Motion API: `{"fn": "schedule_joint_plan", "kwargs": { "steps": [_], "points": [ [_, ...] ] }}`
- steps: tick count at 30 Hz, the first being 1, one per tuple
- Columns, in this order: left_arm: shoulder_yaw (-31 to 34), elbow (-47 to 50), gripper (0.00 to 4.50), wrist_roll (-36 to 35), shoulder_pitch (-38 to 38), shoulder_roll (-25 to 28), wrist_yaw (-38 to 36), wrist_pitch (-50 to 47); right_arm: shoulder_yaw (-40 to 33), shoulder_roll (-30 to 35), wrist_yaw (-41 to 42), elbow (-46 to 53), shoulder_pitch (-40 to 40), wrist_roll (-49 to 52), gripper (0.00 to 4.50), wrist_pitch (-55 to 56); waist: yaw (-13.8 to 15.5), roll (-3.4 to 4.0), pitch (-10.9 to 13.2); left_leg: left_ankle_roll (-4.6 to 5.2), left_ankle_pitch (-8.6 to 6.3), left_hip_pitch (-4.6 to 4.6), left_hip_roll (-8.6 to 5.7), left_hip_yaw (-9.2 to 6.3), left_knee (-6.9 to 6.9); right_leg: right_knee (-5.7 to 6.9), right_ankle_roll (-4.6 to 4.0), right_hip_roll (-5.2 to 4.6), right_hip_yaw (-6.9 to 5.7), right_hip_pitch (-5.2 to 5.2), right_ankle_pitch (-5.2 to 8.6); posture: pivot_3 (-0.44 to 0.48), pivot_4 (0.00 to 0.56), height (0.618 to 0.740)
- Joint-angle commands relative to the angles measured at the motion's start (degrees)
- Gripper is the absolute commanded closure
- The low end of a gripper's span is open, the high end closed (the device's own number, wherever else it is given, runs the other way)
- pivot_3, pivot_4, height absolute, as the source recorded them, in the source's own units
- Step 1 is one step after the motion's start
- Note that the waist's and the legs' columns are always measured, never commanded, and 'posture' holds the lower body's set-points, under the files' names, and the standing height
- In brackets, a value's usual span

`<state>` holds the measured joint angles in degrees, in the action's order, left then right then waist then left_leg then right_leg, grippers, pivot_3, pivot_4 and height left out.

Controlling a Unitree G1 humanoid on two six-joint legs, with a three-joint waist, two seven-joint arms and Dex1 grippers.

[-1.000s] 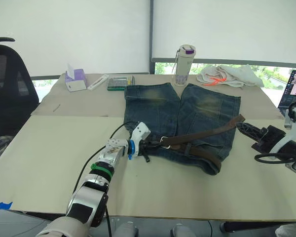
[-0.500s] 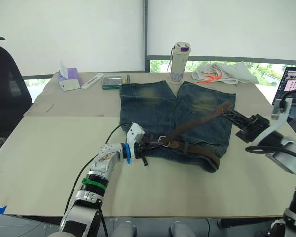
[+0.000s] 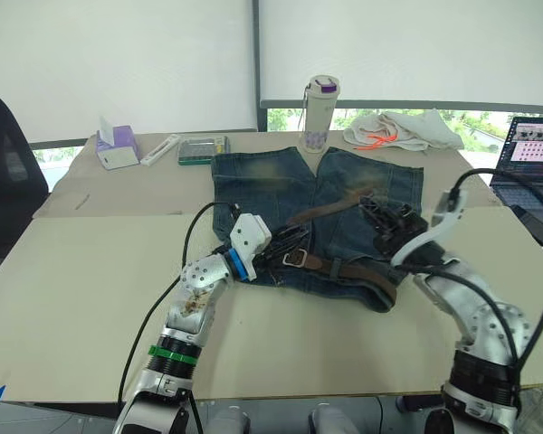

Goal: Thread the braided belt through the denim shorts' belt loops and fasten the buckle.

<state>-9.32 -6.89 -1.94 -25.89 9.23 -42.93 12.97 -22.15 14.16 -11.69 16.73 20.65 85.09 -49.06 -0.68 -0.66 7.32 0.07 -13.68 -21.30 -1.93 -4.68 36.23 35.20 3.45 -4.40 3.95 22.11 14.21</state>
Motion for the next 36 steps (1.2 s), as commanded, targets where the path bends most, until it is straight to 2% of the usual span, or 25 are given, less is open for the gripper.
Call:
{"fn": "schedule_joint_plan", "kwargs": {
  "steps": [1,2,5,8,13,16,24,27,36],
  "points": [
    [-2.65,-1.93,2.39,9.49,0.00,0.26,8.04,12.47,1.19,-0.22,-0.78,3.10,0.13,2.17,4.50,1.84,0.15,0.00,0.00,0.00,0.00,0.00,-0.01,0.00,0.01,0.00,0.00,-0.01,0.00,0.00,0.00,0.000,0.150,0.740],
    [-3.12,-2.55,1.97,10.93,-0.06,0.26,9.60,14.23,1.70,-0.14,-0.87,3.23,0.15,2.20,4.50,1.94,0.15,0.00,0.00,0.00,0.01,-0.01,-0.01,-0.01,0.01,0.00,0.00,-0.02,0.00,0.00,0.00,0.000,0.150,0.740],
    [-4.77,-4.99,1.08,18.31,-1.37,1.47,15.70,18.44,2.54,0.12,-1.20,3.34,0.28,2.92,4.50,2.40,0.10,0.00,0.00,0.00,0.01,-0.01,-0.02,-0.01,0.00,-0.01,0.00,-0.01,0.00,0.00,0.00,0.000,0.150,0.740],
    [-4.56,-7.49,0.03,22.07,-3.15,1.96,20.89,18.79,3.49,0.63,-1.07,3.84,-0.18,3.30,4.50,2.34,-0.02,0.00,0.00,0.01,0.01,0.00,-0.05,0.00,0.00,0.01,0.01,0.02,-0.01,0.00,0.00,0.000,0.150,0.740],
    [-5.40,-11.79,0.03,23.87,-5.99,2.31,24.09,17.18,5.12,1.21,-0.41,4.52,-0.86,3.35,4.50,2.09,-0.05,0.00,0.00,0.01,0.01,0.00,-0.04,0.01,0.00,0.04,0.01,0.03,-0.02,0.01,0.00,0.000,0.150,0.740],
    [-5.79,-13.44,0.84,22.98,-7.27,2.12,24.41,17.73,5.91,1.48,-0.07,4.58,-1.15,3.27,4.50,2.18,-0.09,0.00,0.00,0.01,0.01,0.00,-0.04,0.05,0.00,0.05,0.02,0.05,-0.03,0.01,0.00,0.000,0.150,0.740],
    [-6.35,-12.40,3.59,22.89,-7.09,3.78,25.92,22.88,6.74,1.17,0.11,4.04,-1.81,2.01,4.50,3.01,-0.08,0.00,0.00,0.01,0.01,0.00,-0.04,0.03,0.00,0.05,0.01,0.03,-0.03,0.02,0.00,0.000,0.150,0.740],
    [-6.42,-11.72,4.47,23.24,-6.94,4.51,26.47,24.22,7.29,0.63,-0.07,3.51,-1.63,1.20,4.50,3.67,-0.08,0.00,0.00,0.01,0.01,0.00,-0.03,0.02,0.00,0.05,0.01,0.04,-0.03,0.02,0.00,0.000,0.150,0.740],
    [-6.81,-11.40,4.47,23.77,-6.69,5.34,27.06,23.75,8.26,-0.56,-1.06,2.88,-1.24,-0.74,4.50,5.95,-0.09,0.00,0.00,0.01,0.01,0.00,-0.04,0.02,0.00,0.06,0.01,0.03,-0.03,0.02,0.00,0.000,0.150,0.740]
  ]
}}
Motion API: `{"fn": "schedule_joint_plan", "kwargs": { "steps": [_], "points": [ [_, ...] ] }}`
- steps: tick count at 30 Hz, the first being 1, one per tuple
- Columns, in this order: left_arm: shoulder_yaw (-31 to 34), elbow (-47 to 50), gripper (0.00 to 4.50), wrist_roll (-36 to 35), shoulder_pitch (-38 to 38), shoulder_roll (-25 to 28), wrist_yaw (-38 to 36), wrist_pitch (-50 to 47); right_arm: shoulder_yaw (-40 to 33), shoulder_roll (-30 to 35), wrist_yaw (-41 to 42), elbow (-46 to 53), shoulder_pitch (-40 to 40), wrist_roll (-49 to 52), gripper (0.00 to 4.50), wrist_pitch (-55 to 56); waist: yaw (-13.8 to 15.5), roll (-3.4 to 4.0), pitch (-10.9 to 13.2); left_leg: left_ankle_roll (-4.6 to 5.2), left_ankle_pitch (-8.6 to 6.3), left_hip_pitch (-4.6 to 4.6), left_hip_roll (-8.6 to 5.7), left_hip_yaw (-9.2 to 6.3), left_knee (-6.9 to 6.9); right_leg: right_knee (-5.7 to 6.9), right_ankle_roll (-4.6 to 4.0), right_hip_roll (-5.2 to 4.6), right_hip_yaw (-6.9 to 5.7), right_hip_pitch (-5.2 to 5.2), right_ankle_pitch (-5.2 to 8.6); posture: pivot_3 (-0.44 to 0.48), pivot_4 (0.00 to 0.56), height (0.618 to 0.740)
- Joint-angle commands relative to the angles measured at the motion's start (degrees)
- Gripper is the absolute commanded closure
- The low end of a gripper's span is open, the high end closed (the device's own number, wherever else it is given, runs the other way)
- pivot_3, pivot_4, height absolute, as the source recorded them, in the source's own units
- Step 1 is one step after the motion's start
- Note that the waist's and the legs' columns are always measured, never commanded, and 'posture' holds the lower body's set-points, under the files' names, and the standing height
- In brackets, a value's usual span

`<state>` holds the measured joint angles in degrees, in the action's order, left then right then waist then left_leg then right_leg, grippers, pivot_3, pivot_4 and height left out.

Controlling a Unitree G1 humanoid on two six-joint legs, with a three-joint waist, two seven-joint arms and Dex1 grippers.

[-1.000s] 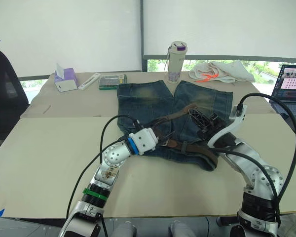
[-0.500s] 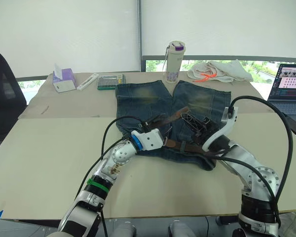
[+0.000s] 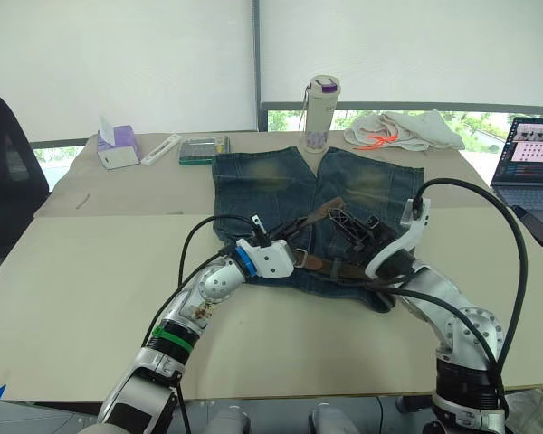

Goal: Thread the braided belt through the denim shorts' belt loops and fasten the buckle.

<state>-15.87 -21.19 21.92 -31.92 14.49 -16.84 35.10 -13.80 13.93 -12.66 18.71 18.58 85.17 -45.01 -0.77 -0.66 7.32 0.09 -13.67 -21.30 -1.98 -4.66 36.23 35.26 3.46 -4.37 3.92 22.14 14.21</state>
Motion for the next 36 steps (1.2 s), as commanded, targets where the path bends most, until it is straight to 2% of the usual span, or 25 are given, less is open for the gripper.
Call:
{"fn": "schedule_joint_plan", "kwargs": {
  "steps": [1,15,19,24,26,29,32,36],
  "points": [
    [-0.10,2.87,4.47,-0.29,-0.53,0.02,1.08,1.49,-0.13,-0.41,-0.15,0.78,0.85,-1.25,4.50,2.08,0.00,0.00,0.00,0.00,0.00,0.00,0.00,0.01,0.00,0.00,0.00,0.00,0.00,0.00,0.00,0.000,0.150,0.740],
    [0.12,1.66,4.47,-2.53,-1.08,0.34,-0.50,0.57,0.49,-2.02,0.12,1.00,1.10,-2.96,4.50,2.80,-0.03,0.00,0.00,0.00,0.00,0.00,0.00,-0.01,0.00,0.03,0.00,0.01,0.00,0.02,0.00,0.000,0.150,0.740],
    [1.35,0.14,4.47,-3.67,-1.36,2.17,-1.38,0.10,0.76,-1.85,2.36,2.20,0.57,-3.83,4.50,2.83,-0.10,0.01,0.00,0.00,0.00,0.01,0.01,-0.01,0.00,0.05,0.00,0.01,0.00,0.03,0.00,0.000,0.150,0.740],
    [3.15,-2.22,4.50,-10.65,-2.77,3.66,-6.85,-1.08,2.06,1.33,7.86,3.64,0.01,-8.54,2.71,2.01,-0.12,0.01,0.00,0.00,0.00,0.01,0.00,0.00,0.01,0.06,0.00,0.01,0.00,0.04,0.00,0.000,0.150,0.740],
    [3.76,-2.86,4.50,-13.61,-3.39,4.54,-9.93,-1.84,3.56,3.66,11.08,4.26,-0.79,-13.27,2.08,2.26,-0.13,0.01,0.00,0.00,0.00,0.01,0.00,0.02,0.00,0.05,0.00,0.01,-0.01,0.04,0.00,0.000,0.150,0.740],
    [5.36,-3.60,4.50,-19.97,-4.01,5.57,-16.14,-4.80,9.69,10.63,21.26,6.15,-3.49,-27.14,1.01,5.94,-0.17,0.00,0.00,0.00,0.00,0.01,-0.02,0.11,0.01,0.04,0.01,0.00,-0.03,0.04,0.01,0.000,0.150,0.740],
    [4.92,-4.26,4.50,-21.64,-4.18,7.73,-21.47,-4.79,16.96,17.21,30.45,6.97,-5.40,-40.40,1.01,11.91,-0.25,0.00,0.01,0.00,0.00,0.00,-0.02,0.23,0.03,0.01,0.02,0.02,-0.07,0.04,0.01,0.000,0.150,0.740],
    [4.88,-6.01,4.50,-22.53,-4.46,9.23,-25.67,-4.50,24.43,21.89,36.76,5.46,-5.82,-54.94,1.01,19.11,-0.42,-0.02,0.01,0.00,0.00,0.01,0.02,0.24,0.03,0.00,0.02,0.07,-0.10,0.04,0.01,0.000,0.150,0.740]
  ]
}}
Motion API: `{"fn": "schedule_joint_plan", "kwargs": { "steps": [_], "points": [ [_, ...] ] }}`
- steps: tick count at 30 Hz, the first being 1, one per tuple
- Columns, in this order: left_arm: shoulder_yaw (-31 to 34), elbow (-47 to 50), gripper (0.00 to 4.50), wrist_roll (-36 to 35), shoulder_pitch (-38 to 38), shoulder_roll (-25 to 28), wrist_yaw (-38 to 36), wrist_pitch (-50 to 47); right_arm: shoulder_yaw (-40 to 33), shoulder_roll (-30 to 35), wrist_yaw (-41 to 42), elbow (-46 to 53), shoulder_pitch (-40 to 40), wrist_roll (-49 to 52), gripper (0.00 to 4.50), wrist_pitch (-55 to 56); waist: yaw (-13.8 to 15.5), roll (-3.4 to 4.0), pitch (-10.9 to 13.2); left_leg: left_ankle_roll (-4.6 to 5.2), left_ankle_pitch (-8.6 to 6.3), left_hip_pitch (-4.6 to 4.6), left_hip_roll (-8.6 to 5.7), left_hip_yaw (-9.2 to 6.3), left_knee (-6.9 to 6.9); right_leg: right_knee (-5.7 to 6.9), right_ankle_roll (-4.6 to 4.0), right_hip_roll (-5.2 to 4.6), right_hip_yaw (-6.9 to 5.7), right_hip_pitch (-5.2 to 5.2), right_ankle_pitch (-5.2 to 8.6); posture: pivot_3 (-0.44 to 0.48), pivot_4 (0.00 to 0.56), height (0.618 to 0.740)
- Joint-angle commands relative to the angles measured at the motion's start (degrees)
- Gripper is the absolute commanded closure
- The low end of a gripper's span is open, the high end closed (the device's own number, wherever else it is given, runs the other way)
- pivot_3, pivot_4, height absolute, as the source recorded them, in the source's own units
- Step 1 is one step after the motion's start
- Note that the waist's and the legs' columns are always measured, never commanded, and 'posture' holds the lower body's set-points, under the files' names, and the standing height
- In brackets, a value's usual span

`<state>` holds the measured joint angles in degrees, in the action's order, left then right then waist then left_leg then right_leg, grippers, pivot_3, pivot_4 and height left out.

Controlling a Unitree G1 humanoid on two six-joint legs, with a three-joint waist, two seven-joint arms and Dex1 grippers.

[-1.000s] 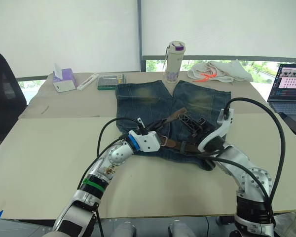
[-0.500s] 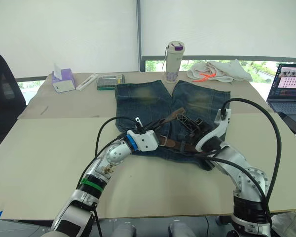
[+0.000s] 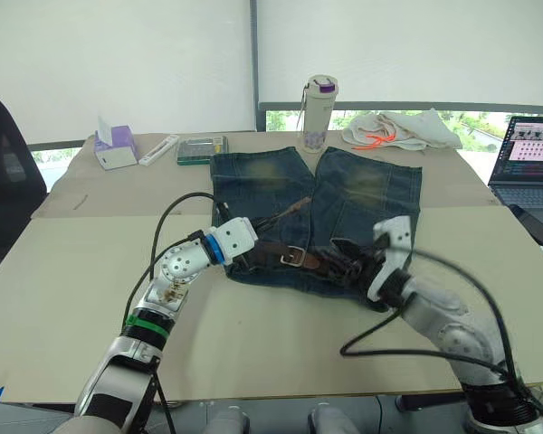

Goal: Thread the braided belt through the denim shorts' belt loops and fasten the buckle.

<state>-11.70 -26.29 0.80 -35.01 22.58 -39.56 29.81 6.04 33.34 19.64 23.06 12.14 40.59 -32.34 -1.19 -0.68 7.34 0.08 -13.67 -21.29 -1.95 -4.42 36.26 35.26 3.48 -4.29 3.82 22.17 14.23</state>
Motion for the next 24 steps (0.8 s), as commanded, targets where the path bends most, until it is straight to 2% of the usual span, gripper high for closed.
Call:
{"fn": "schedule_joint_plan", "kwargs": {
  "steps": [1,3,8,13,17,20,23,24],
  "points": [
    [0.47,-1.55,4.50,-1.13,-1.53,1.59,-3.95,1.46,6.69,3.48,5.58,0.32,0.98,-14.60,1.01,8.58,0.00,-0.01,0.01,0.00,0.00,0.01,-0.01,0.00,0.01,0.02,0.00,0.00,0.00,0.00,0.00,0.000,0.150,0.740],
    [0.17,-3.04,4.50,0.15,-2.00,2.23,-4.65,2.64,9.96,4.75,7.27,-1.01,1.36,-21.27,1.01,11.97,0.02,-0.03,0.02,0.00,0.00,0.01,0.00,0.00,0.01,0.00,0.00,0.01,-0.02,0.00,0.00,0.000,0.150,0.740],
    [-0.05,-6.74,4.50,3.73,-3.38,2.51,-2.55,4.83,12.44,3.27,7.51,-3.98,1.42,-30.45,1.01,15.52,0.37,-0.07,0.04,-0.01,0.00,0.01,-0.03,-0.02,0.02,-0.01,0.00,-0.03,-0.02,-0.01,0.00,0.000,0.150,0.740],
    [0.21,-9.05,4.50,5.71,-3.81,0.75,1.51,6.68,12.96,-1.62,5.21,-5.87,2.20,-36.14,1.01,15.92,0.40,-0.14,0.06,-0.01,0.01,0.01,-0.04,-0.09,0.03,0.01,-0.01,-0.04,-0.03,-0.01,-0.01,0.000,0.150,0.740],
    [0.71,-10.36,4.50,6.99,-4.03,-0.11,4.83,7.94,13.69,-2.09,5.26,-7.54,1.74,-41.46,1.01,16.64,0.43,-0.14,0.06,-0.01,0.01,0.01,-0.05,-0.12,0.03,0.04,-0.02,-0.05,-0.03,0.00,-0.01,0.000,0.150,0.740],
    [1.49,-10.70,4.50,5.59,-4.06,-0.96,5.64,7.47,12.64,-4.07,4.64,-7.95,1.79,-42.27,1.01,16.63,0.43,-0.14,0.06,-0.02,0.01,0.02,-0.05,-0.12,0.03,0.05,-0.02,-0.05,-0.04,0.00,-0.01,0.000,0.150,0.740],
    [1.51,-10.57,4.50,5.05,-3.99,-1.10,5.19,8.31,8.77,-10.05,2.45,-6.86,2.36,-38.36,1.01,15.29,0.22,-0.14,0.06,-0.02,0.01,0.03,-0.03,-0.13,0.02,0.08,-0.02,-0.03,-0.03,0.02,-0.01,0.000,0.150,0.740],
    [1.52,-10.38,4.50,5.08,-3.97,-1.17,5.35,8.91,5.88,-14.11,0.86,-6.11,2.54,-34.43,1.01,13.37,0.22,-0.14,0.06,-0.02,0.01,0.05,-0.02,-0.15,0.02,0.10,-0.03,-0.03,-0.03,0.02,-0.02,0.000,0.150,0.740]
  ]
}}
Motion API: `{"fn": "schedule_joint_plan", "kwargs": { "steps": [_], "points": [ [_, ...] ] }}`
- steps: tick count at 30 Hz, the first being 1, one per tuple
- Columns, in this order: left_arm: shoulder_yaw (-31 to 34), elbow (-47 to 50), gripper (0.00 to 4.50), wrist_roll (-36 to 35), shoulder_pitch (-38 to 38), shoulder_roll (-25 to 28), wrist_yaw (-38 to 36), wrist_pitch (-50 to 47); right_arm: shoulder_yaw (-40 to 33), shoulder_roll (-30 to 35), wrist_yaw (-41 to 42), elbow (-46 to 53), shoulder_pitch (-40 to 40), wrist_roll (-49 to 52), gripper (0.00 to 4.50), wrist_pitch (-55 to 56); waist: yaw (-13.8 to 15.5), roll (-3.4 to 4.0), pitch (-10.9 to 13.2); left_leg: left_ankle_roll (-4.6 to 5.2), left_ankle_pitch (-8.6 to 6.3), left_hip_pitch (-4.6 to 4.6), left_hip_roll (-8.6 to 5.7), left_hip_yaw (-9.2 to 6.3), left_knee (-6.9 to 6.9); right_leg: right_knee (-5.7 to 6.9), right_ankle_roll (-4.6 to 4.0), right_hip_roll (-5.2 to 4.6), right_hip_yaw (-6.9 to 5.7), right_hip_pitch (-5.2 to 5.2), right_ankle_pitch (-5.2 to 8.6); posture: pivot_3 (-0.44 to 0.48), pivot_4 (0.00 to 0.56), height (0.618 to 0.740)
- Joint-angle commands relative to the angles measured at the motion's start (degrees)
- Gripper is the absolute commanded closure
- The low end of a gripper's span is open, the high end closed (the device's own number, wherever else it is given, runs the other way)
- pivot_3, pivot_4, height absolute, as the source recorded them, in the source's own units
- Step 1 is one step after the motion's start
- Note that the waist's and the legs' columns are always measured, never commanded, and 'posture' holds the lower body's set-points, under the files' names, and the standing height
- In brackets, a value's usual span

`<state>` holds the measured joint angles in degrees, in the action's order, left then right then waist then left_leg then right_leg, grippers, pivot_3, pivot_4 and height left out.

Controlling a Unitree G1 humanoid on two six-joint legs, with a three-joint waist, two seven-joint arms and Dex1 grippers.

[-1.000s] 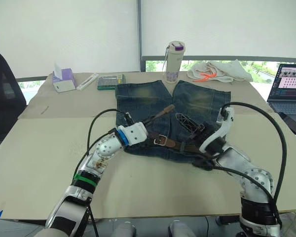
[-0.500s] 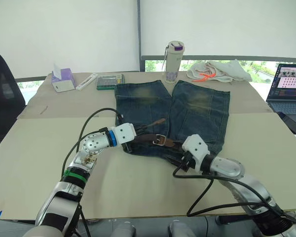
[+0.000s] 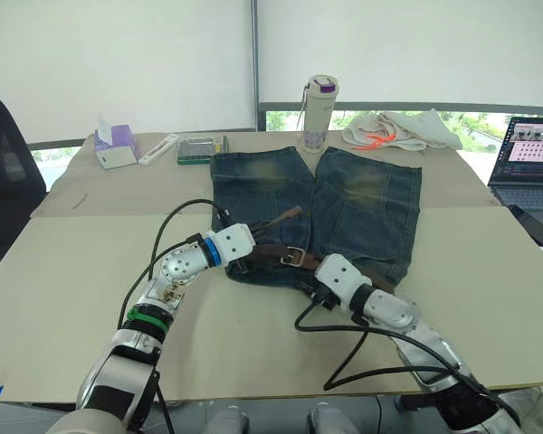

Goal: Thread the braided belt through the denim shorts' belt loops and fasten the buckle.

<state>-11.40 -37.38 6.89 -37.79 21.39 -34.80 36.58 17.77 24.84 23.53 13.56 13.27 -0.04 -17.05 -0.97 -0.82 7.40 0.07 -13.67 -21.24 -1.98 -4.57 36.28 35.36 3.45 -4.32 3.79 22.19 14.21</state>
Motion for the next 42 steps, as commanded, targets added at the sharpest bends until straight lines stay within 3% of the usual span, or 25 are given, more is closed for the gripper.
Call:
{"fn": "schedule_joint_plan", "kwargs": {
  "steps": [1,3,5,11,14,17,24,28,35,38,41,42],
  "points": [
    [1.24,0.80,4.50,-0.99,-1.20,-0.05,0.75,2.53,-7.87,-8.41,-3.98,3.89,1.49,8.82,1.01,-3.32,0.01,-0.01,0.00,0.00,0.00,0.01,0.00,-0.03,0.00,0.03,0.00,-0.01,0.00,0.02,0.00,0.000,0.150,0.740],
    [0.59,1.49,4.50,1.89,-1.28,0.26,3.25,6.06,-16.05,-18.48,-8.32,6.68,2.97,24.28,1.01,-11.24,0.10,0.00,0.00,0.00,0.00,0.03,0.01,-0.14,0.00,0.09,-0.01,-0.01,0.00,0.02,-0.01,0.000,0.150,0.740],
    [0.35,1.79,4.50,4.20,-1.27,0.35,5.79,8.16,-20.34,-22.66,-9.76,8.44,3.74,33.40,1.01,-16.20,0.14,-0.01,0.01,-0.01,0.01,0.06,-0.01,-0.21,0.00,0.24,-0.03,-0.06,0.03,0.04,-0.02,0.000,0.150,0.740],
    [-1.08,2.32,4.50,11.36,-0.99,0.55,11.99,14.06,-28.77,-27.50,-18.41,9.20,6.80,50.38,1.01,-27.12,0.26,0.00,0.00,-0.02,0.00,0.08,-0.07,-0.24,-0.03,0.47,-0.04,-0.11,0.02,0.07,-0.03,0.000,0.150,0.740],
    [-1.78,1.93,4.50,14.66,-1.12,0.99,14.97,16.03,-30.61,-26.92,-21.69,9.10,7.85,55.69,1.01,-31.21,0.16,0.00,0.00,-0.02,0.00,0.08,-0.06,-0.21,-0.05,0.47,-0.04,-0.10,0.02,0.13,-0.03,0.000,0.150,0.740],
    [-2.39,2.12,4.50,17.50,-1.41,1.66,17.40,17.88,-32.75,-28.04,-26.73,7.98,8.77,60.27,1.81,-32.39,-0.01,0.01,0.00,-0.02,0.00,0.13,-0.03,-0.18,-0.11,0.47,-0.04,-0.08,0.02,0.15,-0.02,0.000,0.150,0.740],
    [-3.04,1.10,4.50,17.98,-1.52,1.92,19.34,18.34,-32.88,-26.19,-29.29,7.80,9.18,65.06,4.30,-32.88,-0.05,0.01,0.00,-0.01,0.01,0.12,-0.04,-0.15,-0.10,0.48,-0.04,-0.09,0.02,0.15,-0.02,0.000,0.150,0.740],
    [-3.87,1.06,4.50,16.19,-1.50,2.08,16.79,17.52,-32.50,-25.54,-30.38,7.66,9.06,66.78,4.47,-32.72,-0.09,0.01,0.00,-0.01,0.01,0.12,-0.04,-0.14,-0.10,0.48,-0.03,-0.09,0.02,0.14,-0.02,0.000,0.150,0.740],
    [-2.98,3.27,2.14,9.75,-0.02,1.92,12.39,14.61,-31.75,-25.51,-31.88,7.75,8.58,66.94,4.50,-31.48,-0.25,0.01,0.00,-0.01,0.01,0.12,-0.02,-0.14,-0.10,0.47,-0.03,-0.08,0.02,0.14,-0.02,0.000,0.150,0.740],
    [-0.32,14.12,1.07,-8.22,4.58,1.45,2.45,0.35,-30.12,-24.78,-30.35,8.16,8.44,63.69,4.50,-29.66,-0.71,0.02,0.00,-0.01,0.01,0.11,0.01,-0.15,-0.11,0.54,-0.03,-0.08,0.02,0.15,-0.02,0.000,0.150,0.740],
    [1.88,23.72,0.11,-19.44,8.41,1.91,-2.60,-11.26,-29.50,-25.25,-29.80,8.33,8.04,63.03,4.50,-28.25,-1.37,0.02,0.00,-0.01,0.01,0.09,0.09,-0.18,-0.12,0.54,-0.04,-0.08,0.01,0.16,-0.02,0.000,0.150,0.740],
    [2.57,26.92,0.05,-23.24,9.62,2.08,-4.08,-15.58,-29.32,-25.31,-29.58,8.27,7.92,62.51,4.50,-27.71,-1.47,0.02,0.00,-0.01,0.00,0.10,0.13,-0.19,-0.12,0.52,-0.04,-0.07,0.01,0.16,-0.01,0.000,0.150,0.740]
  ]
}}
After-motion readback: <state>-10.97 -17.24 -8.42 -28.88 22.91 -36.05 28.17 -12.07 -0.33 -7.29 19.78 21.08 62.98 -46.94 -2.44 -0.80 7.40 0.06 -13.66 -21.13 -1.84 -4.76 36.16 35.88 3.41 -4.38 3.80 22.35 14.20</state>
